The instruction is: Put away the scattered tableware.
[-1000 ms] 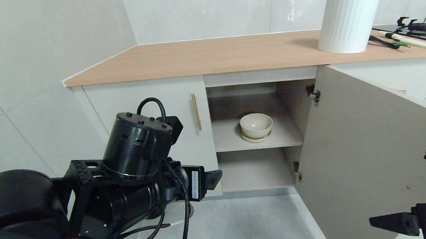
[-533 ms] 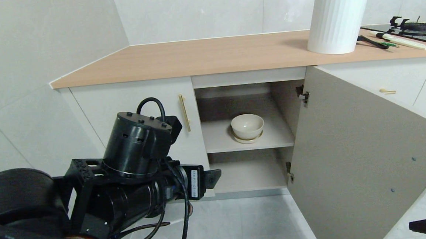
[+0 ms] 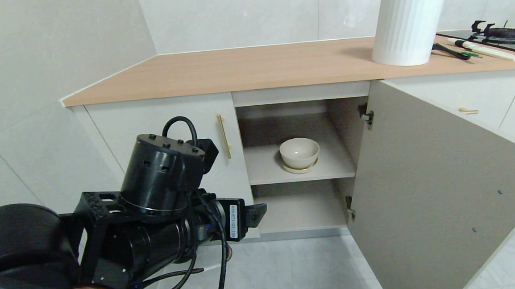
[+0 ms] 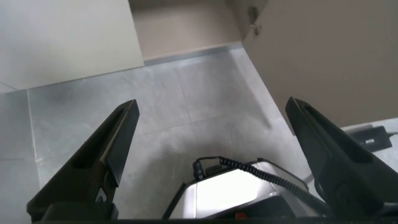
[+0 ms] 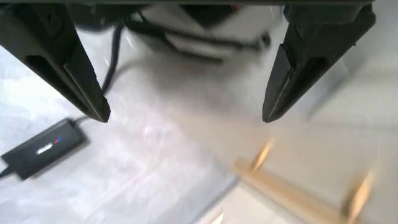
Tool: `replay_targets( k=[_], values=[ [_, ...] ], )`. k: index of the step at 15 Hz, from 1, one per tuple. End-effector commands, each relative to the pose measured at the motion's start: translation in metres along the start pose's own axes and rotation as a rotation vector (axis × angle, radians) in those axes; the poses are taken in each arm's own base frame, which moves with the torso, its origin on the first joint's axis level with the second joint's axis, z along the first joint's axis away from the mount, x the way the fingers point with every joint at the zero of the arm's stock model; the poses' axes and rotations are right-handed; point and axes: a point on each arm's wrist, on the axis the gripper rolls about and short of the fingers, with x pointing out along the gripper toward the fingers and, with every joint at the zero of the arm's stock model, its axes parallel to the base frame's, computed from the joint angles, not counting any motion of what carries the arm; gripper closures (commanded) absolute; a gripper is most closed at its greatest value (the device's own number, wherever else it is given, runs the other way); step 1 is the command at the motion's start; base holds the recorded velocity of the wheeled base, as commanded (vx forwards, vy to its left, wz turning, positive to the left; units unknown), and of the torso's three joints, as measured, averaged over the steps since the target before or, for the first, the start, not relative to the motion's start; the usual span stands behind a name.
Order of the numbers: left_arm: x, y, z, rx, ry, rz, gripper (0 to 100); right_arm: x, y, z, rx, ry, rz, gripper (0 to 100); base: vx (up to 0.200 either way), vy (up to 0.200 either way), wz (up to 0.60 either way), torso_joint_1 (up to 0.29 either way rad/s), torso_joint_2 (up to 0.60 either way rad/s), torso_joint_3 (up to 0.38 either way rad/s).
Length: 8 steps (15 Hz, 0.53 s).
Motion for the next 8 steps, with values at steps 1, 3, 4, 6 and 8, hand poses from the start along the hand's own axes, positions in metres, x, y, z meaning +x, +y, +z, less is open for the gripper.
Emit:
replay_targets(
  k=[1,3,4,6,8],
  values=[
    [-0.001,0.000,0.001,-0.002,-0.005,-0.002,0,0.007,0.002,0.006,0.020,-0.017,-0.019,0,0.000,0.000,0.00,0.000,0.00,0.000],
    [-0.001,0.000,0.001,-0.002,-0.005,-0.002,0,0.019,0.007,0.013,0.021,-0.026,-0.017,0,0.000,0.000,0.00,0.000,0.00,0.000],
    [0.000,0.000,0.001,-0.002,-0.003,-0.001,0,0.033,0.013,0.020,0.023,-0.031,-0.016,0,0.000,0.000,0.00,0.000,0.00,0.000],
    [0.000,0.000,0.001,-0.002,-0.005,-0.002,0,0.060,0.022,0.031,0.020,-0.037,-0.019,0,0.000,0.000,0.00,0.000,0.00,0.000],
    [0.000,0.000,0.001,-0.002,-0.005,-0.002,0,0.074,0.029,0.039,0.015,-0.030,-0.013,0,0.000,0.000,0.00,0.000,0.00,0.000]
  ],
)
